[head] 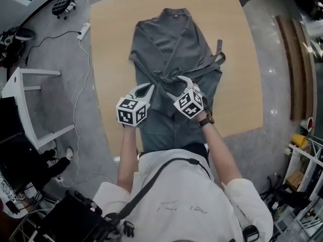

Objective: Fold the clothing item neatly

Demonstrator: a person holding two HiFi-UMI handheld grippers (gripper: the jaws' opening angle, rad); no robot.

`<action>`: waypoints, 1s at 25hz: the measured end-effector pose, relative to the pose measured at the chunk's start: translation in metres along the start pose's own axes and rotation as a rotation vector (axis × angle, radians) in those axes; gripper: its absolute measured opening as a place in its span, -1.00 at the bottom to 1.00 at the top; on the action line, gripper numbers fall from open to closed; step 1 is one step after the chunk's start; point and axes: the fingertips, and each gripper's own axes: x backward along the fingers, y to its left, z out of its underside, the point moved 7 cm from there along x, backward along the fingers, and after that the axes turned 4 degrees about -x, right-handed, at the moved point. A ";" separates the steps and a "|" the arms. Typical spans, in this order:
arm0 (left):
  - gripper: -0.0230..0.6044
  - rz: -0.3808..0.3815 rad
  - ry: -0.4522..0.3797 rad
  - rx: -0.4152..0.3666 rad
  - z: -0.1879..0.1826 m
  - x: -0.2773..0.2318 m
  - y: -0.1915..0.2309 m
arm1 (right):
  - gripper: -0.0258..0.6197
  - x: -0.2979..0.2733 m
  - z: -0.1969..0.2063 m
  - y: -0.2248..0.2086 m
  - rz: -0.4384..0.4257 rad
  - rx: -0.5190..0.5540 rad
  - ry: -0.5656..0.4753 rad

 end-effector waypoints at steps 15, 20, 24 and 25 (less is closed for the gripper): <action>-0.91 0.096 0.101 -0.154 -0.019 -0.079 -0.040 | -0.12 0.101 0.084 -0.212 0.427 -0.644 -0.110; -0.91 0.093 0.129 -0.140 -0.015 -0.091 -0.044 | -0.09 0.072 0.110 -0.288 0.460 -0.796 -0.002; -0.91 0.086 0.145 -0.134 -0.013 -0.093 -0.042 | -0.13 0.053 0.119 -0.304 0.471 -0.851 0.053; -0.91 0.084 0.149 -0.134 -0.012 -0.093 -0.041 | -0.18 0.050 0.119 -0.304 0.484 -0.848 0.064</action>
